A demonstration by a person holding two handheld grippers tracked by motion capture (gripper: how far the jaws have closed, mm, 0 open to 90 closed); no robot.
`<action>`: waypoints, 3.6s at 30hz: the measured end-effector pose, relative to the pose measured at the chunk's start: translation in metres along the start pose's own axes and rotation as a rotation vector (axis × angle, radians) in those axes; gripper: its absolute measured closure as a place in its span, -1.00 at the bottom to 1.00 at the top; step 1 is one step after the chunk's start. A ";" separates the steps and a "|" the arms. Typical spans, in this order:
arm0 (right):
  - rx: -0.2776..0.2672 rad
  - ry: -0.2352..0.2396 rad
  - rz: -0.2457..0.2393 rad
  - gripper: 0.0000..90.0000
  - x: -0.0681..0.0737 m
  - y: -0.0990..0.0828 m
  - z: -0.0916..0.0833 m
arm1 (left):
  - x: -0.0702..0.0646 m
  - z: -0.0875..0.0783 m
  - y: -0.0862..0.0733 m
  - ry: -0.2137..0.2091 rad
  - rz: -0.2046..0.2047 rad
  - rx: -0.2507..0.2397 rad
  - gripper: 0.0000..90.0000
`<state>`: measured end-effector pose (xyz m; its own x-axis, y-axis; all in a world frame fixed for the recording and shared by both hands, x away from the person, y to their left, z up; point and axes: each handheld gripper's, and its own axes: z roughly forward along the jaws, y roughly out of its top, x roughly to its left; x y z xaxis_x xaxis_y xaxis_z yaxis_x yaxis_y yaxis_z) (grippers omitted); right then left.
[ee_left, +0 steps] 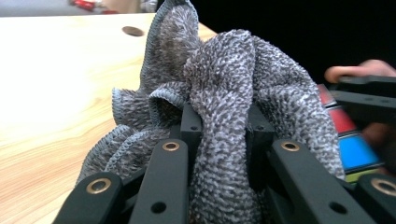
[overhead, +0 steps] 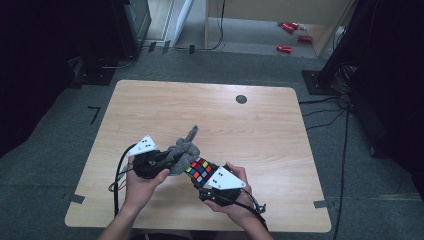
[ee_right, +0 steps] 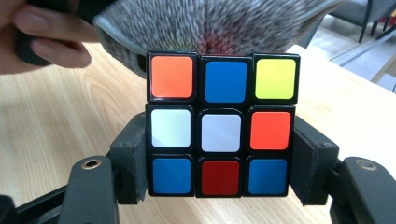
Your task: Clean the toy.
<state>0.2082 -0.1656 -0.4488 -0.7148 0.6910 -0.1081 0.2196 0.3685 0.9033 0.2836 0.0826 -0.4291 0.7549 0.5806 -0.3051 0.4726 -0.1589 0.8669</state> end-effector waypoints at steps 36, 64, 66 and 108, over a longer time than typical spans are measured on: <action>0.007 0.011 0.035 -0.23 -0.005 0.001 -0.001 | 0.015 0.002 -0.005 -0.094 -0.065 -0.001 0.71; -0.251 -0.101 0.205 -0.23 -0.016 0.018 -0.034 | -0.019 0.033 -0.031 -0.242 -0.066 -0.138 0.75; -0.243 -0.108 0.200 -0.23 -0.017 0.018 -0.034 | -0.012 0.030 -0.032 -0.211 -0.098 -0.157 0.75; -0.082 -0.206 0.060 -0.23 0.002 -0.006 -0.001 | -0.010 0.015 -0.001 -0.206 -0.204 -0.009 -0.34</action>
<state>0.2044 -0.1670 -0.4537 -0.5491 0.8259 -0.1280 0.1966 0.2766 0.9407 0.2821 0.0647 -0.4329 0.7216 0.4256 -0.5460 0.6205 -0.0479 0.7827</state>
